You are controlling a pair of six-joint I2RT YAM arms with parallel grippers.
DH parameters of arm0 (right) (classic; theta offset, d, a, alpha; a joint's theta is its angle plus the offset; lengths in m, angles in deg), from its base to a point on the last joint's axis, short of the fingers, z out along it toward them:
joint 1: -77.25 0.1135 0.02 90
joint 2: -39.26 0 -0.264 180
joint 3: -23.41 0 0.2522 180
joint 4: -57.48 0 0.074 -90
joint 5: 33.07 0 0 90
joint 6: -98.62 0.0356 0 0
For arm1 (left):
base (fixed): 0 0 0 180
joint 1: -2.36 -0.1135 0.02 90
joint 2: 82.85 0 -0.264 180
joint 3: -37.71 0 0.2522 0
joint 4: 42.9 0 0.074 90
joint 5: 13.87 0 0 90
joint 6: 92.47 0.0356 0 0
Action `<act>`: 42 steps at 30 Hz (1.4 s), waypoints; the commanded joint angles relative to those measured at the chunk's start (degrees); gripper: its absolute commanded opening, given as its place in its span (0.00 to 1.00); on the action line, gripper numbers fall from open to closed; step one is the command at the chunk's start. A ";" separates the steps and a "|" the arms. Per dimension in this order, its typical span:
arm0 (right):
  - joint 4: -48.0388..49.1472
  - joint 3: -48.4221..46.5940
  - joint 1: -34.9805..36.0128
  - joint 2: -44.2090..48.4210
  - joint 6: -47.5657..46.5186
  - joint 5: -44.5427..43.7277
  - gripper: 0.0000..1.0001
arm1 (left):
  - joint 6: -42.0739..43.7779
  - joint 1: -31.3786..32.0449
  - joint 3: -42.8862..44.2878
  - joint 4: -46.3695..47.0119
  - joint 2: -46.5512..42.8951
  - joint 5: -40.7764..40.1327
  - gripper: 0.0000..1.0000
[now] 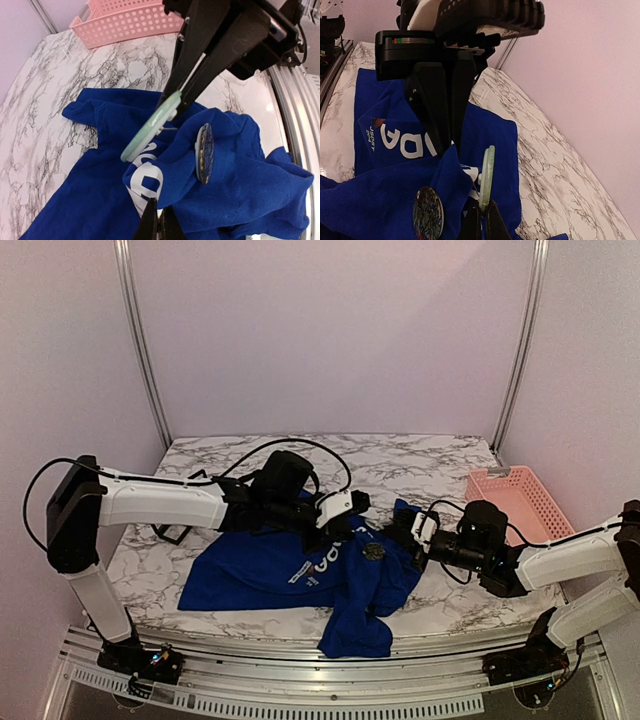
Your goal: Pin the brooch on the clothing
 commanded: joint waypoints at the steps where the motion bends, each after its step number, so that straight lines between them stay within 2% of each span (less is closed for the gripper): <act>1: 1.78 -0.69 0.54 -0.48 -0.29 1.05 0.00 | -13.04 -0.43 2.07 -4.11 -2.63 2.93 0.00; 6: 3.46 -1.08 1.53 -1.30 -0.65 0.39 0.00 | -18.91 -0.26 2.40 -4.11 -2.76 5.45 0.00; 18: 5.08 -2.24 3.87 -5.16 -2.33 -6.02 0.00 | -21.78 -0.08 3.65 -4.93 -3.21 7.00 0.00; 27: 3.20 -1.13 7.13 -2.47 -4.06 -14.66 0.00 | -28.73 -0.78 3.82 -4.02 -2.67 6.97 0.00; 31: 3.24 -0.51 7.61 -1.18 -3.85 -17.69 0.00 | -29.13 -0.78 3.74 -4.38 -2.67 6.73 0.00; 42: -3.51 0.64 9.17 4.76 -2.61 -20.10 0.00 | -30.04 -0.78 2.64 -3.10 -3.68 6.49 0.00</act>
